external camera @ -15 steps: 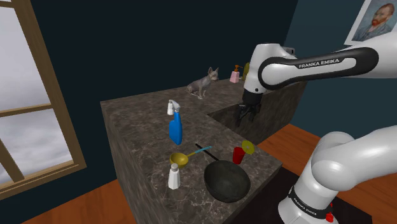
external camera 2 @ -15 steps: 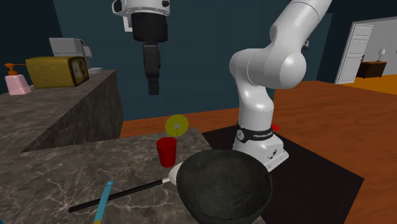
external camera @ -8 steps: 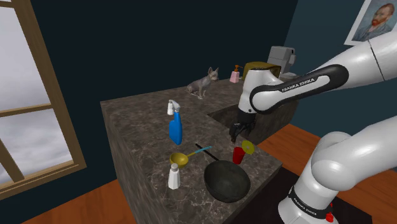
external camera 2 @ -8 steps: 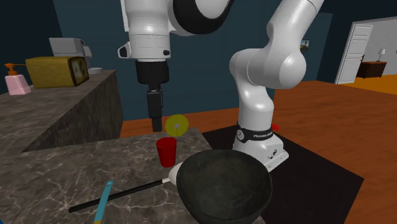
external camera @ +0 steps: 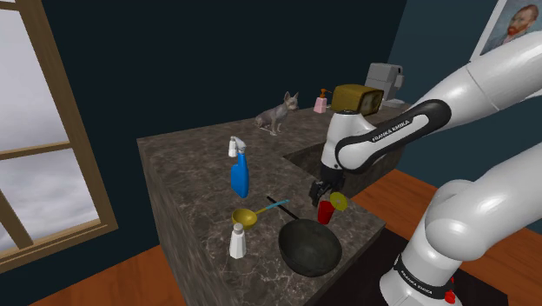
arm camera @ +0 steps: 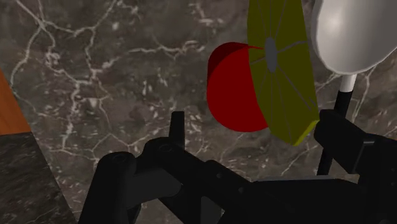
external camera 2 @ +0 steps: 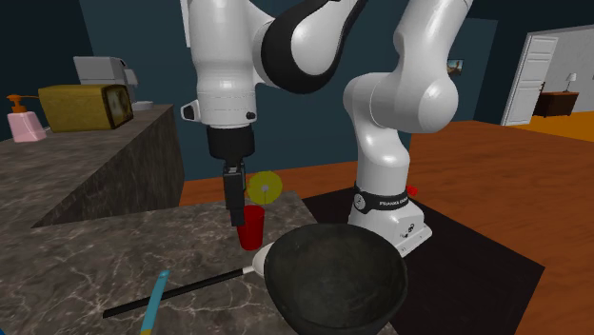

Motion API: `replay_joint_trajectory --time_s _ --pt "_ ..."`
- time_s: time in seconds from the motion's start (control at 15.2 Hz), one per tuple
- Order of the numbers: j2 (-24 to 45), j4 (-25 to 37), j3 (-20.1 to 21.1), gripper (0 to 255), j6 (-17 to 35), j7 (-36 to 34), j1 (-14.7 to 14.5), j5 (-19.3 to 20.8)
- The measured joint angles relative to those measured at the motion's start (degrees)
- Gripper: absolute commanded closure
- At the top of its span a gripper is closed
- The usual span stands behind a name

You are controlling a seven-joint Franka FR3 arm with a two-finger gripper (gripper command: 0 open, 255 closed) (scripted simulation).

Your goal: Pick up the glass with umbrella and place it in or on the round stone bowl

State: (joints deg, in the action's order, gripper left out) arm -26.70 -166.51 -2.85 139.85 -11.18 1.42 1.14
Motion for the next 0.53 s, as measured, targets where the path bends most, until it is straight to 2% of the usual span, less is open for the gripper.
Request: replay_joint_trajectory --time_s 0.46,0.53 --pt "1.48 -0.51 -0.05 0 2.03 0.03 -0.03 -0.02" --pt "1.49 -0.51 -0.05 255 2.03 0.03 -0.03 -0.02"
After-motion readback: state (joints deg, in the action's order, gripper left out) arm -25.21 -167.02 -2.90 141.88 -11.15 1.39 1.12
